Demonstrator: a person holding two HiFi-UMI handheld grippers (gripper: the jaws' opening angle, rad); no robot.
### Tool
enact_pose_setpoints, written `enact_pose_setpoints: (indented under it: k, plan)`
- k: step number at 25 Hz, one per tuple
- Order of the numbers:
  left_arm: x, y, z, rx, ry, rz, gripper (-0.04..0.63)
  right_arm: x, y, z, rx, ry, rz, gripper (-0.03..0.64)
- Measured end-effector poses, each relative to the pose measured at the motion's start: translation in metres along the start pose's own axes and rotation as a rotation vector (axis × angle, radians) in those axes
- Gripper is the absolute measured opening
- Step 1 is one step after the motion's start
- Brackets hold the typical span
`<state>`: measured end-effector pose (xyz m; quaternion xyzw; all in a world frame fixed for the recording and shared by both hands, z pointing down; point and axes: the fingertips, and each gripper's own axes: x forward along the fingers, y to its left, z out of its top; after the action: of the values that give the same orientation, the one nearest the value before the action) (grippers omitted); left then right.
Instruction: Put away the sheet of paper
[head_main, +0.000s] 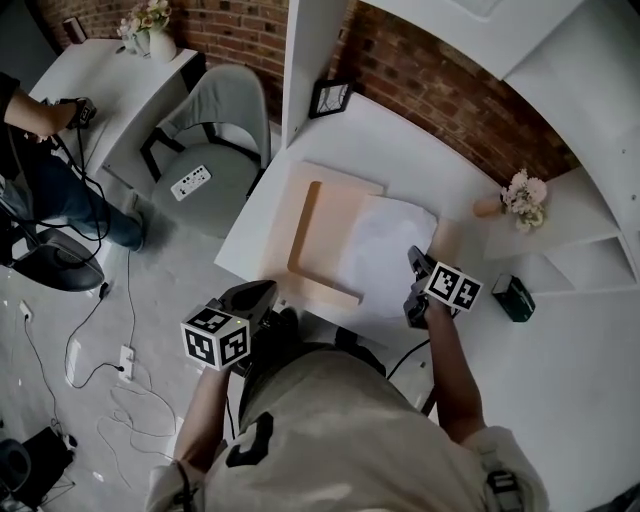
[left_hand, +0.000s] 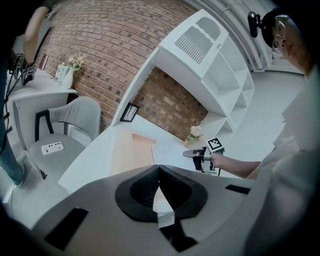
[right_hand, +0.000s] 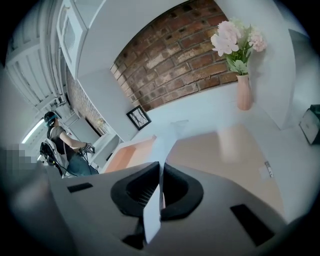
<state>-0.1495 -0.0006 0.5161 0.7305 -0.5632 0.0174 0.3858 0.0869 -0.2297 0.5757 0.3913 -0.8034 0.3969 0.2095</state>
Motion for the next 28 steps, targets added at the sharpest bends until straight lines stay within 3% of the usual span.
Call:
enact_pose_setpoints:
  k: [9,28]
  plan:
    - [0.009,-0.006,-0.007,0.044,0.073,-0.07,0.017,0.0,0.005,-0.003,0.078,-0.022,0.021,0.028]
    - [0.024,-0.023,0.007,-0.008,0.024,0.027,0.017,0.05,-0.005,0.005,0.274,0.093,0.188,0.028]
